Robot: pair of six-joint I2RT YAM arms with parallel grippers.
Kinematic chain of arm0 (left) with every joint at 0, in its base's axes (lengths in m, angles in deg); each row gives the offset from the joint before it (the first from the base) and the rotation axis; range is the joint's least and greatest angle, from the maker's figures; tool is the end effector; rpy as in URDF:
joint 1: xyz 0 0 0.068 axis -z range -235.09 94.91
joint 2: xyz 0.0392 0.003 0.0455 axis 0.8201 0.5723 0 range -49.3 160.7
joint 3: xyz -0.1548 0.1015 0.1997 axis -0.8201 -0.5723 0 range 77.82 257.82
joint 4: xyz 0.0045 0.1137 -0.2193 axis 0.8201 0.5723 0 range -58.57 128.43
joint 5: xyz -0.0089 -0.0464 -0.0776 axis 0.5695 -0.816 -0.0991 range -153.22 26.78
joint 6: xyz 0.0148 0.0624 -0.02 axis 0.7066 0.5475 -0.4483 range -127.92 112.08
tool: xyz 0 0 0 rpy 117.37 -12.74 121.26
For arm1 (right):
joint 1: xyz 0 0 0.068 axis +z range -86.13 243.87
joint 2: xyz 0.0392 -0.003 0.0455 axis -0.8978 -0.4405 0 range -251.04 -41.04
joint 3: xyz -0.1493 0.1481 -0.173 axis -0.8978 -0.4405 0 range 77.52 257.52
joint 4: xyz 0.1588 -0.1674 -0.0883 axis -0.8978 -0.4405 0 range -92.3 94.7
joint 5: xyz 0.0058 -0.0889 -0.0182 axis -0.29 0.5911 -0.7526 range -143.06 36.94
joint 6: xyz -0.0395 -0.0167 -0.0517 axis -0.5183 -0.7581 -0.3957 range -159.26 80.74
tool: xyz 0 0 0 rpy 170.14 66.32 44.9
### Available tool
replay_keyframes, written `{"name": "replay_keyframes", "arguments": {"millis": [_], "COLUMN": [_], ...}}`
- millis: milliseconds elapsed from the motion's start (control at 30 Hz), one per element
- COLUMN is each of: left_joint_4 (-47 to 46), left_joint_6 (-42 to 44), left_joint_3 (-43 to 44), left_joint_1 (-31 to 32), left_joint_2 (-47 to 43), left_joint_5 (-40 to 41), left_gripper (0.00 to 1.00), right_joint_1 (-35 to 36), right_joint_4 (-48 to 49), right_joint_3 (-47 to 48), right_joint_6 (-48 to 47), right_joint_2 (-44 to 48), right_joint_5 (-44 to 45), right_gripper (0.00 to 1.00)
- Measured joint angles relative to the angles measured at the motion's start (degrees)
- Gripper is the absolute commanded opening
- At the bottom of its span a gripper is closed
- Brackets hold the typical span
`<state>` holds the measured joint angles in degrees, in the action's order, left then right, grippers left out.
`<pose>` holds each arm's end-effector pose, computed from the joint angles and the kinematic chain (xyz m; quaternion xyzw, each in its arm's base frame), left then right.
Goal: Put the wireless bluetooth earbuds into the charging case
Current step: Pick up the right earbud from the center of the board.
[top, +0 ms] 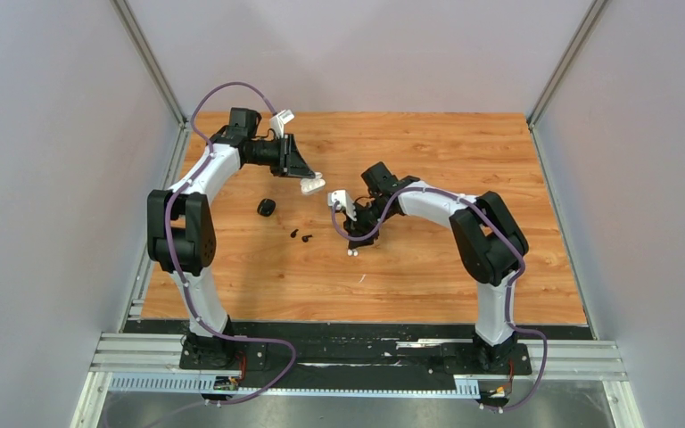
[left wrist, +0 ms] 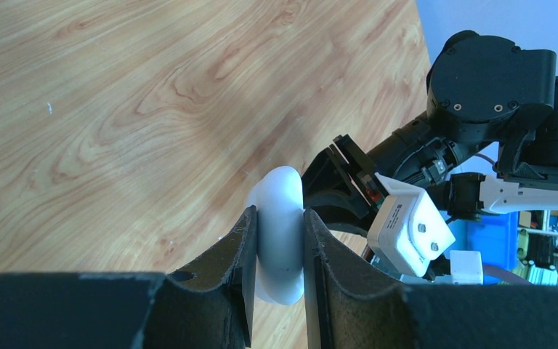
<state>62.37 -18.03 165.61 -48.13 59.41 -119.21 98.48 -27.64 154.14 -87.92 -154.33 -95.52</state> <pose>0.3961 -0.0932 0.2554 0.1304 0.8384 -0.4816 0.2195 0.2961 0.2483 0.1605 -0.6583 0.6411 0.3327 0.2120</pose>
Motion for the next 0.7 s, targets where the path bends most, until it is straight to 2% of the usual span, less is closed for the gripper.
{"name": "replay_keyframes", "arguments": {"millis": [567, 700], "left_joint_4": [0.0, 0.0], "left_joint_6": [0.0, 0.0], "left_joint_3": [0.0, 0.0], "left_joint_1": [0.0, 0.0], "left_joint_2": [0.0, 0.0], "left_joint_5": [0.0, 0.0], "left_gripper": [0.0, 0.0], "right_joint_1": [1.7, 1.8], "right_joint_4": [-0.4, -0.3], "right_joint_3": [-2.1, -3.0], "right_joint_6": [-3.1, -3.1], "right_joint_2": [0.0, 0.0], "right_joint_5": [0.9, 1.9], "right_gripper": [0.33, 0.3]}}
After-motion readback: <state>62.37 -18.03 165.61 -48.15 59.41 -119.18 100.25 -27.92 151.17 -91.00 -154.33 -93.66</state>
